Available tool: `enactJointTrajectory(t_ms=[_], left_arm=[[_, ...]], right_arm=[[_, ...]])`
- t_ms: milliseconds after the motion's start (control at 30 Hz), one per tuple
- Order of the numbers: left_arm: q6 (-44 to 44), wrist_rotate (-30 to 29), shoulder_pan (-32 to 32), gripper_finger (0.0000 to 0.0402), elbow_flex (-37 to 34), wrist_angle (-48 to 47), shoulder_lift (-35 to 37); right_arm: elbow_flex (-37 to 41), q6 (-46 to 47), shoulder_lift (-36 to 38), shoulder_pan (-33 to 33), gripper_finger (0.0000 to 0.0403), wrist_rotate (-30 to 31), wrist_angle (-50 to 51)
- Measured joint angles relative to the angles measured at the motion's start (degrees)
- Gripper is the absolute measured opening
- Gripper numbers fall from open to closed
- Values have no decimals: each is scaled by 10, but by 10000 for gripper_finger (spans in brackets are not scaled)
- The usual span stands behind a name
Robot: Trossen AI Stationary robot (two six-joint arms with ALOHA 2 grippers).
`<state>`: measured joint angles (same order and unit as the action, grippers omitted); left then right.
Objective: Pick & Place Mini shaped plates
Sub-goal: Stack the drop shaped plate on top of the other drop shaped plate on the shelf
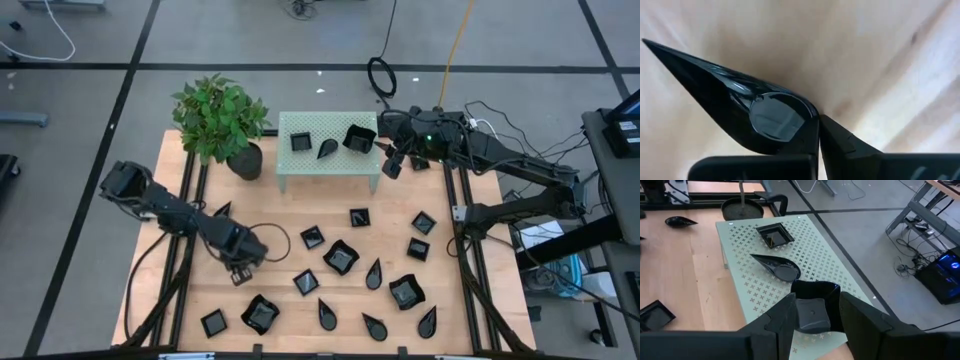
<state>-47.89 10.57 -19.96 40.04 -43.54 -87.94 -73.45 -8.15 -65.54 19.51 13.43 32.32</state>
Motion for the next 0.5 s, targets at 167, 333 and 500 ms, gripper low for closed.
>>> enactJointTrajectory(t_ms=[167,333,500], left_arm=[[107,-36,59,4,0,2,0],[222,-69,118,9,6,2,-1],[371,-136,156,3,30,6,-3]], right_arm=[[0,5,0,0,141,0,0],[0,14,0,0,141,0,0],[0,14,0,0,141,0,0]])
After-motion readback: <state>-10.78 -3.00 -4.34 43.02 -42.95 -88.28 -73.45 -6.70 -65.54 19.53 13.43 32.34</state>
